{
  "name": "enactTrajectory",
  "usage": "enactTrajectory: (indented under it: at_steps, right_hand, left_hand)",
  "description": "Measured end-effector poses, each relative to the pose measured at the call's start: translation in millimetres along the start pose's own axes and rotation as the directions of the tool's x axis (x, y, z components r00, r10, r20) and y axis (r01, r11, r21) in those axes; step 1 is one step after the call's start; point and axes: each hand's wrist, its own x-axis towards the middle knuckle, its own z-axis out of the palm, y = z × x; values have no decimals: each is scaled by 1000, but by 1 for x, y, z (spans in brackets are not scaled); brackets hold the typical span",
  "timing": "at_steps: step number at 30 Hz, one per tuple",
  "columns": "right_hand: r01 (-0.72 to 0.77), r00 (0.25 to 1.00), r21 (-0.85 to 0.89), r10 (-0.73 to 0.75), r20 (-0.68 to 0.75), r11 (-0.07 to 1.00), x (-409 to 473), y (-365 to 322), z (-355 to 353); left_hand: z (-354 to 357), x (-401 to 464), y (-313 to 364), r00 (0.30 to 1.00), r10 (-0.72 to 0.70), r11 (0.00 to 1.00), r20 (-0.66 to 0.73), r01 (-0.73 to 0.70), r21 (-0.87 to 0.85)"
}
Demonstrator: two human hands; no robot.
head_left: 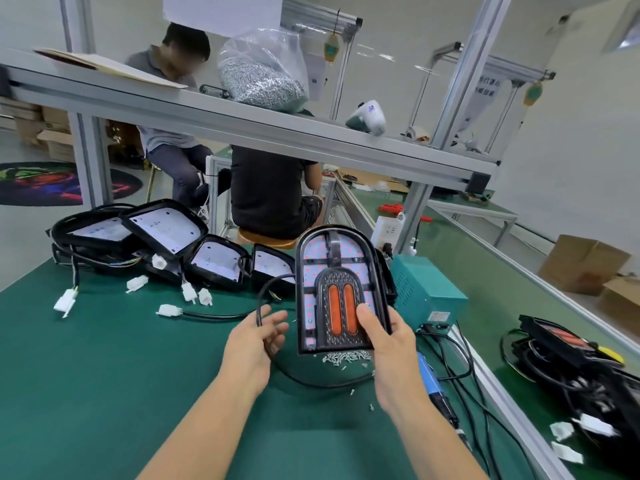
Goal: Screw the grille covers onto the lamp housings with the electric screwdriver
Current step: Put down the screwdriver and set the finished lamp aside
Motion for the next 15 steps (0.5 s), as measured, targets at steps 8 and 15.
enactTrajectory:
  at_steps: [8,15]
  right_hand:
    - [-27,1000,127,27,0,992,5,-20,-5]
    - [-161,983,204,139,118,965,-9,-17,4]
  left_hand:
    - [12,-6,24,983,89,995,161,-93,17]
    - [0,-20,31,947,66,970,313,12,-243]
